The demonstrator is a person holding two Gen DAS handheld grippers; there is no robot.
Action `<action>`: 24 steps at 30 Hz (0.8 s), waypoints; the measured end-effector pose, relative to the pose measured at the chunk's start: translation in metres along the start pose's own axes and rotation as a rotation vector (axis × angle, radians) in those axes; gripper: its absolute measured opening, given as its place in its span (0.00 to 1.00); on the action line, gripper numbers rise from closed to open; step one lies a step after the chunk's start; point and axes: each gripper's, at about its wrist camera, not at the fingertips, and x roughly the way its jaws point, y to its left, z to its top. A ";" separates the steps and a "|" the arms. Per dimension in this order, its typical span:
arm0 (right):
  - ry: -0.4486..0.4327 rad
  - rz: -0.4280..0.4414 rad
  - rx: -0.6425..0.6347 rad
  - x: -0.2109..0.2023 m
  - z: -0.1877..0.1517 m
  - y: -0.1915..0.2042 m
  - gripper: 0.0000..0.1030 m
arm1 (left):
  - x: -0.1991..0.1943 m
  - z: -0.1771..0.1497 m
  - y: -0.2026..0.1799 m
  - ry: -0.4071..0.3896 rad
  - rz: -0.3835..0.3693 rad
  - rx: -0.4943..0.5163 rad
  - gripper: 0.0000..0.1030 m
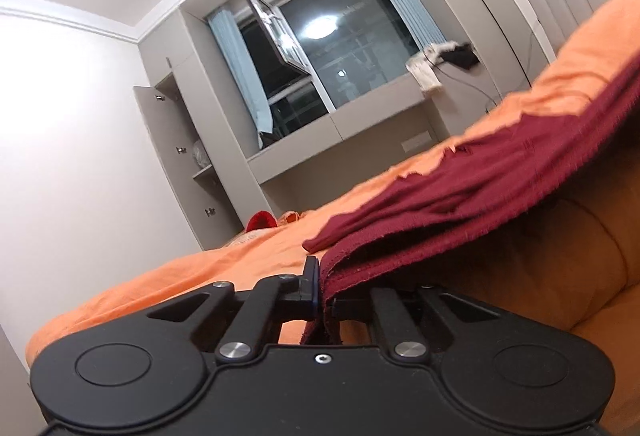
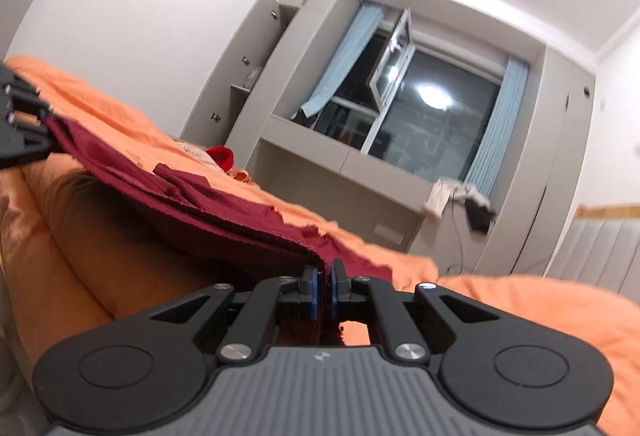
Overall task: Fold small clothes
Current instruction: 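Carry the held hem over toward the collar with both grippers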
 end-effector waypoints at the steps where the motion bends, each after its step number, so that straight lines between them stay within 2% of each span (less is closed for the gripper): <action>1: -0.012 -0.009 -0.016 -0.002 0.002 0.000 0.06 | -0.002 0.002 0.004 -0.002 -0.005 -0.025 0.05; 6: -0.044 -0.047 -0.067 -0.016 0.017 -0.008 0.05 | -0.017 0.027 0.032 -0.035 -0.081 -0.135 0.04; 12: -0.096 -0.102 -0.100 -0.056 0.035 -0.022 0.05 | -0.063 0.047 0.045 -0.175 -0.093 0.046 0.04; 16: -0.113 -0.119 -0.078 -0.090 0.047 -0.026 0.05 | -0.106 0.058 0.055 -0.226 -0.149 0.072 0.05; 20: -0.132 -0.121 -0.041 -0.114 0.054 -0.027 0.05 | -0.138 0.064 0.071 -0.245 -0.198 0.013 0.05; 24: -0.137 -0.119 -0.030 -0.107 0.054 -0.031 0.05 | -0.142 0.068 0.083 -0.208 -0.260 -0.065 0.05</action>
